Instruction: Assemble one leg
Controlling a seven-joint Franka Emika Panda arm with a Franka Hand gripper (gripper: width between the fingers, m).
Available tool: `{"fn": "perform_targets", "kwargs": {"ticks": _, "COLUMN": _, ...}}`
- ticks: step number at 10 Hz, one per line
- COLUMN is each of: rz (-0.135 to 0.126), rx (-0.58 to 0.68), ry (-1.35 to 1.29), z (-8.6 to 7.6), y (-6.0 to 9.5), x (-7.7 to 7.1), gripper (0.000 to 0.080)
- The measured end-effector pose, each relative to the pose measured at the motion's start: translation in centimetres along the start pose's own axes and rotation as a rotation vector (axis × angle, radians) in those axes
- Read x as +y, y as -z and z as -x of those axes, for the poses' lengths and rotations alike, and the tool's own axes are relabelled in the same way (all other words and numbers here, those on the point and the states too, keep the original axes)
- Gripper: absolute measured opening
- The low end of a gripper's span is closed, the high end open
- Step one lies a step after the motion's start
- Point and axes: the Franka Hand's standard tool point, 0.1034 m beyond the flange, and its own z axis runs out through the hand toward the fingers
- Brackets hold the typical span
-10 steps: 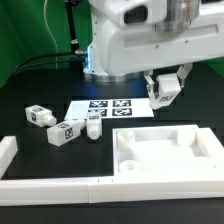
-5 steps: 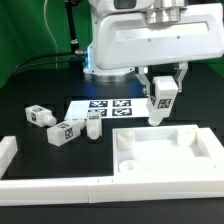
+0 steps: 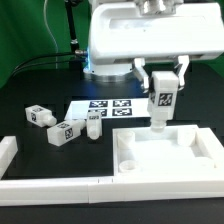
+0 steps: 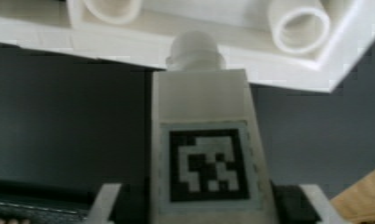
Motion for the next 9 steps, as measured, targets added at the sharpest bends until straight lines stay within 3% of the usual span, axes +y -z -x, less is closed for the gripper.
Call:
{"fn": "perform_targets", "kwargs": {"ticks": 3, "rz": -0.003, "rx": -0.002, "ry": -0.001, "z": -0.1, "y": 0.0, "x": -0.1, "gripper": 0.0286}}
{"fn": "perform_targets", "kwargs": {"ticks": 4, "rz": -0.015, "rx": -0.015, "ry": -0.006, "z": -0.2, "y": -0.2, "x": -0.4, "gripper": 0.0286}}
{"fn": "perform_targets", "kwargs": {"ticks": 7, "rz": -0.068, "rx": 0.022, "ry": -0.081, "z": -2.7, "y": -2.0, "x": -4.0, "gripper": 0.0286}}
{"fn": "perform_targets", "kwargs": {"ticks": 8, "rz": -0.078, "rx": 0.022, "ry": -0.089, "z": -3.4, "y": -2.1, "x": -4.7, "gripper": 0.0286}}
{"fn": "perform_targets", "kwargs": {"ticks": 9, "rz": -0.075, "rx": 0.021, "ry": -0.083, "z": -3.2, "y": -2.1, "x": -4.5, "gripper": 0.0286}}
